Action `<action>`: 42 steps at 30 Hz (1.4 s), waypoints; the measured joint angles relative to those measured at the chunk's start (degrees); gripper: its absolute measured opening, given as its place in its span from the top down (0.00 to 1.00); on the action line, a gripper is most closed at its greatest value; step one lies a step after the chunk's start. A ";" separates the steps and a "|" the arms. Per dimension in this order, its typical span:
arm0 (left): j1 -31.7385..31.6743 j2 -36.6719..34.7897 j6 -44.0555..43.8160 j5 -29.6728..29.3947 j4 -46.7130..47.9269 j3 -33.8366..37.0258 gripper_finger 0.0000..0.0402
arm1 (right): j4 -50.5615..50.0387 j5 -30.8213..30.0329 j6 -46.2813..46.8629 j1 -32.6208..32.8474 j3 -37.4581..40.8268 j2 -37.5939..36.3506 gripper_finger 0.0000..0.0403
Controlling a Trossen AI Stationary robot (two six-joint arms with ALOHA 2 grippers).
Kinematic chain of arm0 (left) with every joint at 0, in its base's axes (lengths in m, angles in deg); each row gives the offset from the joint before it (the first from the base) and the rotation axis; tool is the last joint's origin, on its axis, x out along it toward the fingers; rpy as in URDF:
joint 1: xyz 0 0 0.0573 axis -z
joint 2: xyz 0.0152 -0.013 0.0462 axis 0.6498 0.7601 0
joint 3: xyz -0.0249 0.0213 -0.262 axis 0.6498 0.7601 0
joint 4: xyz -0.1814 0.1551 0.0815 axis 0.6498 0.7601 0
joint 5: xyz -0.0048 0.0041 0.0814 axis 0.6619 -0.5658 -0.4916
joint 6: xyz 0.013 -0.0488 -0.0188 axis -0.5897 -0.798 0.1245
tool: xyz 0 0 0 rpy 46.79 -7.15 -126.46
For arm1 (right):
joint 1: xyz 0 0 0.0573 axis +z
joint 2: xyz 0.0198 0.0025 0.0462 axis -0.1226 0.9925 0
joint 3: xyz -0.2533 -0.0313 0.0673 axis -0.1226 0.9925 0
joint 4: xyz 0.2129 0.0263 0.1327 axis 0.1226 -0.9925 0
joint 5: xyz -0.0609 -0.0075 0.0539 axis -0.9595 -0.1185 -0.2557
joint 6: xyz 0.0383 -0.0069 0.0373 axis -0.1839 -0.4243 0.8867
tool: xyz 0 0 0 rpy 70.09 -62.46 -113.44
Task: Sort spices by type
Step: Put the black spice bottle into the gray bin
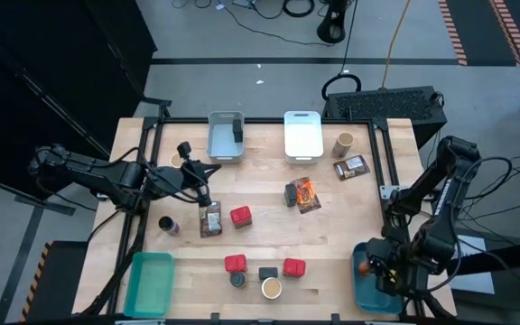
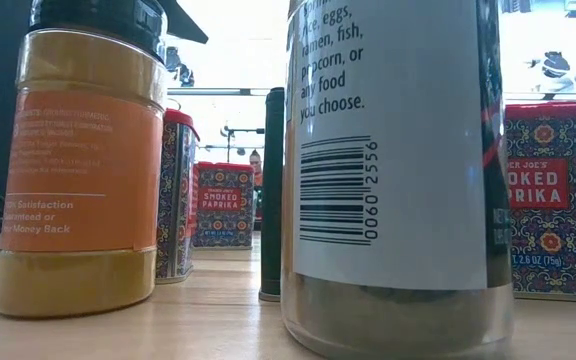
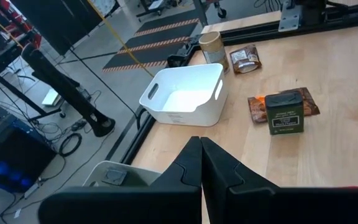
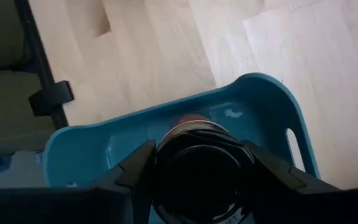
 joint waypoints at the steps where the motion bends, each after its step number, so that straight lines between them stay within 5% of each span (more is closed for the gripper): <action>1: 0.01 0.00 0.01 0.00 0.02 0.00 1.00 | 0.49 -0.01 0.00 0.00 0.43 0.00 0.57; 42: 0.02 0.00 0.06 -0.02 0.15 0.00 1.00 | -0.59 -0.38 -0.02 -0.22 1.41 9.03 0.48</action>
